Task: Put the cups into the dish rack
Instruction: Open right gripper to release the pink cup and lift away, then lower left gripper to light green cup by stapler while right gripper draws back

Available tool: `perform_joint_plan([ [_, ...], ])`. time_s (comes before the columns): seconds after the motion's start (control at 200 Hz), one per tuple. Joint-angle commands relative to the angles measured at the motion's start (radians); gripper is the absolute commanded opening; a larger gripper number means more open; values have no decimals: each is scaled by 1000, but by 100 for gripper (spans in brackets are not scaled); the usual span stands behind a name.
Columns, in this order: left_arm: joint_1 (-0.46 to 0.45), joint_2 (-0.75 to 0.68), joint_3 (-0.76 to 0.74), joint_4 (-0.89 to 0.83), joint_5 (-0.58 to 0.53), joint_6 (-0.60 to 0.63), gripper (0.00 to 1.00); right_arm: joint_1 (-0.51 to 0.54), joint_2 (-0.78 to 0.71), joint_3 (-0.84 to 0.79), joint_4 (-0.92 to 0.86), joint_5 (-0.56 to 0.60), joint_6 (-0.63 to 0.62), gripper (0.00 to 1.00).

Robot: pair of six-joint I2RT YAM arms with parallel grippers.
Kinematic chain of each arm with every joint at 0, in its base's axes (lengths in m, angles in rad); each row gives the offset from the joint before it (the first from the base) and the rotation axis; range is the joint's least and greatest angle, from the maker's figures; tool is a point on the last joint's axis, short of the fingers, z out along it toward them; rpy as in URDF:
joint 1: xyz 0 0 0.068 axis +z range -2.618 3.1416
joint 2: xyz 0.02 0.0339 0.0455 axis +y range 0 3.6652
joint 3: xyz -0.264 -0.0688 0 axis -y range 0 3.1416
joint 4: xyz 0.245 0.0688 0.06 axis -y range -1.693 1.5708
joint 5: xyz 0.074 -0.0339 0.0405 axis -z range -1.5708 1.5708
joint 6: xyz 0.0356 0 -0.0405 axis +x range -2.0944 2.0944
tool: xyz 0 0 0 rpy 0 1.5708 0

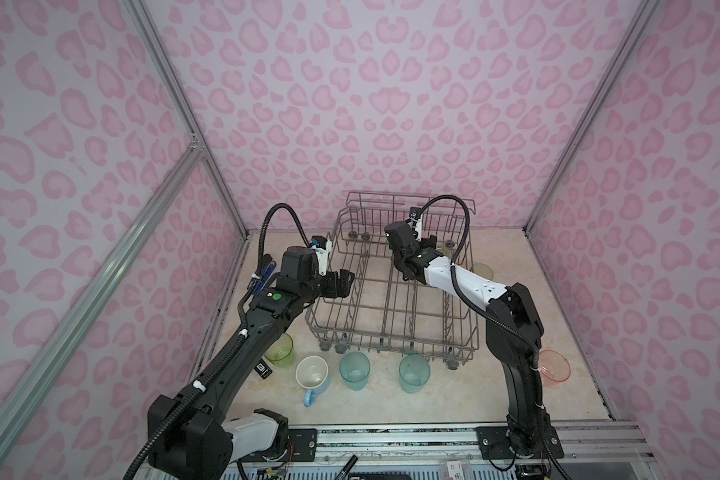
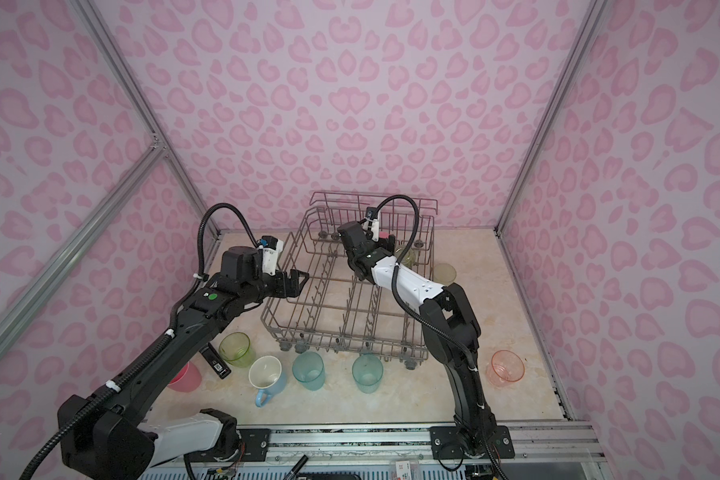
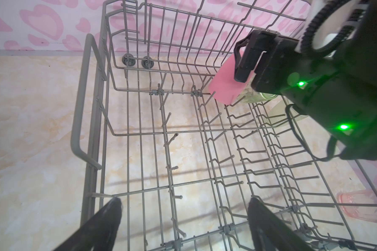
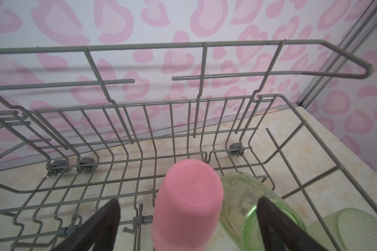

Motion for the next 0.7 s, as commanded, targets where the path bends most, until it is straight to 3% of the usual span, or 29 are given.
perform_joint_plan([
  [0.0, 1, -14, -4, 14, -30, 4, 93, 10, -56, -38, 14, -27, -18, 97],
  [0.47, 2, -15, 45, -78, -161, -68, 91, 37, -380, -194, -194, -292, -96, 90],
  [0.7, 56, -10, 127, -258, -205, -215, 87, 76, -545, -312, -226, -347, -212, 89],
])
